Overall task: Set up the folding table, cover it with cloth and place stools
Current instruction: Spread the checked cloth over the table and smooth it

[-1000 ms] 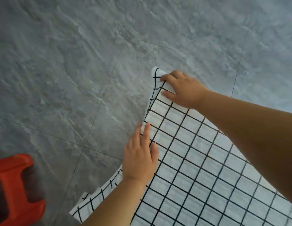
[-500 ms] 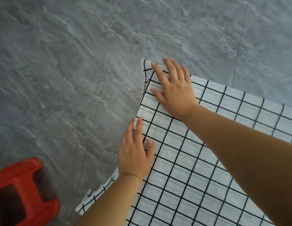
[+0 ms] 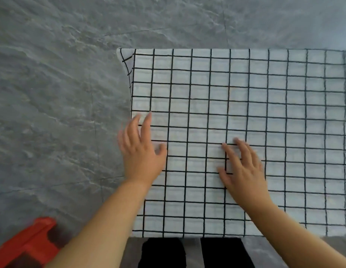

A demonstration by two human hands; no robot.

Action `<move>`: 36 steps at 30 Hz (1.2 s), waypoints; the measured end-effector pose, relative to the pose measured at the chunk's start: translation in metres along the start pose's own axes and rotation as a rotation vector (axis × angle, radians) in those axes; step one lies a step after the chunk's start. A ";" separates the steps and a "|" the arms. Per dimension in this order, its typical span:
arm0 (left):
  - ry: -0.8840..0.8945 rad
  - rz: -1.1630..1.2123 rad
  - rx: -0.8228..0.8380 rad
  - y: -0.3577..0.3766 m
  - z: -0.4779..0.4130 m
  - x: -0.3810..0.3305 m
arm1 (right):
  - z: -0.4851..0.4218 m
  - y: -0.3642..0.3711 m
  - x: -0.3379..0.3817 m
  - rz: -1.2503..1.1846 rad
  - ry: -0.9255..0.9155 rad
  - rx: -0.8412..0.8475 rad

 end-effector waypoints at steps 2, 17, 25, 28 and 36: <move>0.204 -0.078 0.149 -0.001 0.025 -0.005 | -0.001 0.006 0.002 -0.008 0.021 -0.011; -0.120 -0.011 0.300 0.002 0.144 0.030 | 0.175 0.024 -0.019 -0.564 0.961 -0.345; -0.348 0.179 0.311 0.005 0.151 0.015 | 0.182 0.024 -0.034 -0.672 0.842 -0.330; -0.385 0.223 0.321 0.003 0.150 0.010 | 0.182 0.024 -0.034 -0.643 0.831 -0.318; -0.437 0.178 0.306 0.009 0.152 -0.002 | 0.178 0.015 -0.048 -0.578 0.728 -0.252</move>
Point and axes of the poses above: each hand's wrist, its own z-axis away from the middle knuckle, its own y-axis out of the palm, x = y × z, the point moved 2 cm from there along -z, towards the middle knuckle, and after that the axes turned 8 degrees about -y, right-handed, at the moved point
